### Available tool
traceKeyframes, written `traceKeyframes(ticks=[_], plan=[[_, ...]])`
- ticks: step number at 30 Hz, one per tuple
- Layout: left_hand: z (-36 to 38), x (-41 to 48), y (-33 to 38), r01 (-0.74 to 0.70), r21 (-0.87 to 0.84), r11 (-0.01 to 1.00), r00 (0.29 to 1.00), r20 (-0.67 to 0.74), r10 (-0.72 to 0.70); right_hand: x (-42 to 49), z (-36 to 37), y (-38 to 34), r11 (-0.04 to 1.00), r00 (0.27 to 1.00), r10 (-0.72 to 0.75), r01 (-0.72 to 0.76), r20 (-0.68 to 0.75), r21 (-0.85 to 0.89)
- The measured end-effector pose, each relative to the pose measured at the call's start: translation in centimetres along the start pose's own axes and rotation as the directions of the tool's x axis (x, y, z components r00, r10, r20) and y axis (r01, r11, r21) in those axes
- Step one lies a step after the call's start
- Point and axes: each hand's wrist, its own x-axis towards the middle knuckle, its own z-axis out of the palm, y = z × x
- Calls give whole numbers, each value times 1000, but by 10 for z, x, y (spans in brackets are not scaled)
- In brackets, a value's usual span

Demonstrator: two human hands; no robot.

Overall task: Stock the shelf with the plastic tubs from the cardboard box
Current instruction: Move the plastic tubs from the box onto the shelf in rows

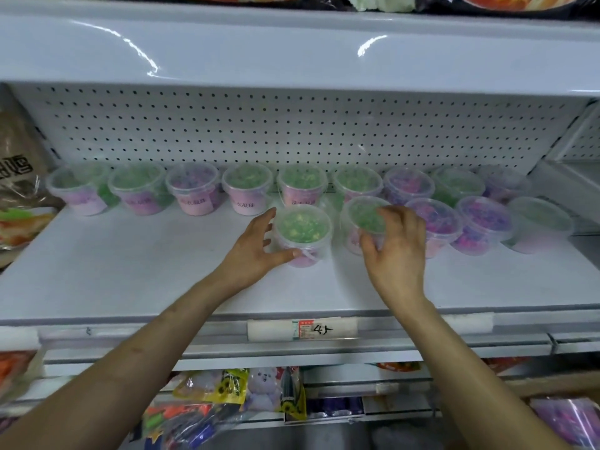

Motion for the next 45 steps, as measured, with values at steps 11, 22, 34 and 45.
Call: traceKeyframes(ticks=[11,22,34,45], plan=[[13,13,10,27,12,1000,997,-77,-26,3,-8,25,998,988,43,-35,147,-60],[14,19,4,74,-14,997,994,-82,-75,2,-9,36,999,987,-37,43,155,-33],[20,17,20,46,-29,999,996,-79,-48,1,-13,35,999,988,-36,40,148,-25],[21,20,21,-4,-3,1000,996,-93,3,-7,-31,28,996,991,-3,15,132,-91]])
